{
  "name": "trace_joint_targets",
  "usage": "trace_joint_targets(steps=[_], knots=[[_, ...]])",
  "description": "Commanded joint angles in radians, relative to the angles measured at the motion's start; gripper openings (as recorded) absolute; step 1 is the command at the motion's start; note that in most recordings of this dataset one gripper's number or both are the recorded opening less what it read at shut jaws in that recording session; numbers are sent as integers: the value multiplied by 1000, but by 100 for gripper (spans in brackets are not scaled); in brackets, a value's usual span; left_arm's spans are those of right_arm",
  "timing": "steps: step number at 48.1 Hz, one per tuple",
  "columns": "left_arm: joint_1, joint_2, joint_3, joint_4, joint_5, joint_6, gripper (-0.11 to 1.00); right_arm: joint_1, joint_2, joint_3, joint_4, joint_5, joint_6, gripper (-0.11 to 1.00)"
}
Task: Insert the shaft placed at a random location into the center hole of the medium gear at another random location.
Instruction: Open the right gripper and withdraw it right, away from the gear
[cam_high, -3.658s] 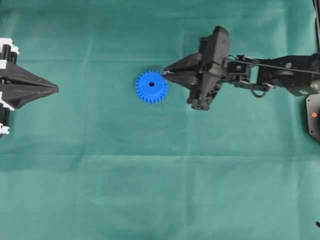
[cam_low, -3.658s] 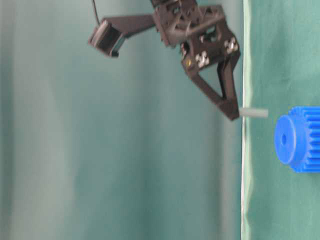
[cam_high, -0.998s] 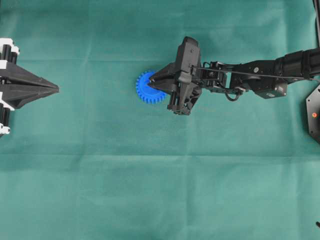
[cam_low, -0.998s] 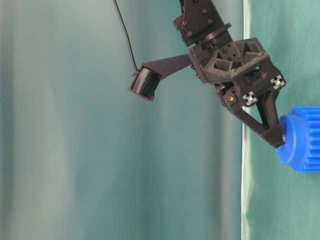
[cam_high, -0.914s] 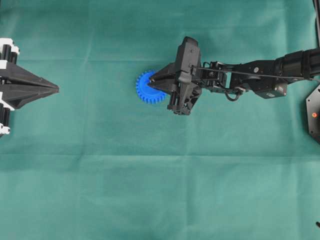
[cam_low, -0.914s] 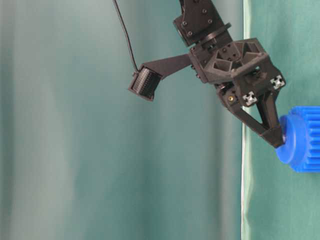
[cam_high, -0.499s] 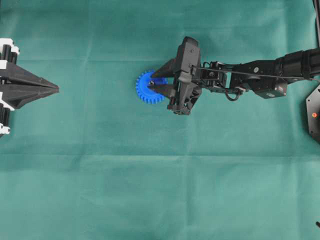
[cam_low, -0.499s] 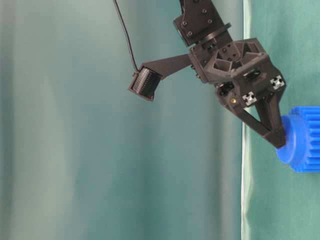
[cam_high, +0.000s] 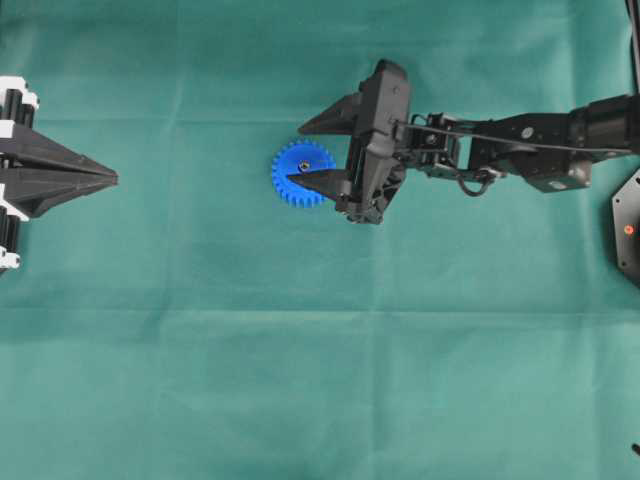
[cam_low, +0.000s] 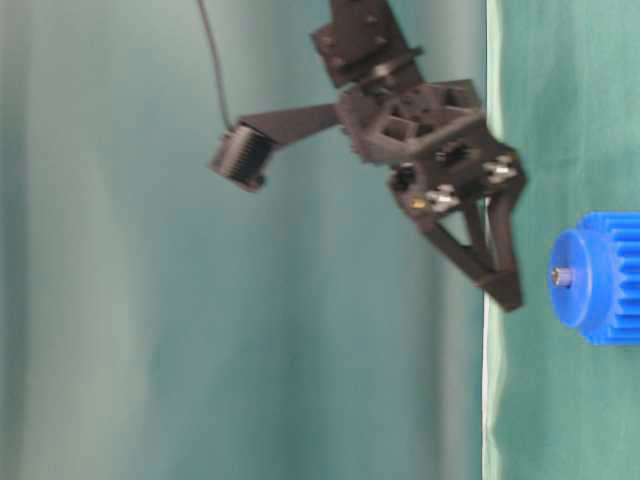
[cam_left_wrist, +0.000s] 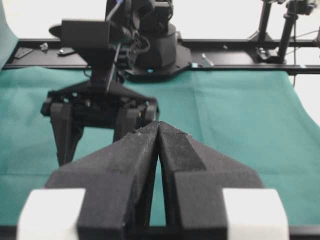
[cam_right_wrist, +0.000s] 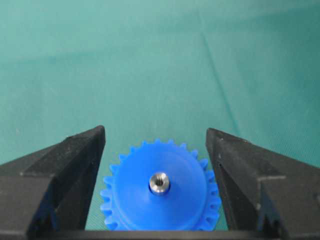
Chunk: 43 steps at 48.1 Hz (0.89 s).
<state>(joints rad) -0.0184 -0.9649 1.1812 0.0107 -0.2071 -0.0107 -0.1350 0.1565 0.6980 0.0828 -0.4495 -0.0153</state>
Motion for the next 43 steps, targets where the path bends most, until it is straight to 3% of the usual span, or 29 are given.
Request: trace_joint_targets(steps=[1, 25, 43], knots=[[-2, 8, -25, 3, -6, 0, 0, 2, -52, -2, -2, -15, -14, 82], [-2, 8, -25, 3, -6, 0, 0, 2, -118, 51, -2, -14, -14, 82], [-2, 8, -25, 3, -5, 0, 0, 2, -255, 204, 3, -18, -11, 82]])
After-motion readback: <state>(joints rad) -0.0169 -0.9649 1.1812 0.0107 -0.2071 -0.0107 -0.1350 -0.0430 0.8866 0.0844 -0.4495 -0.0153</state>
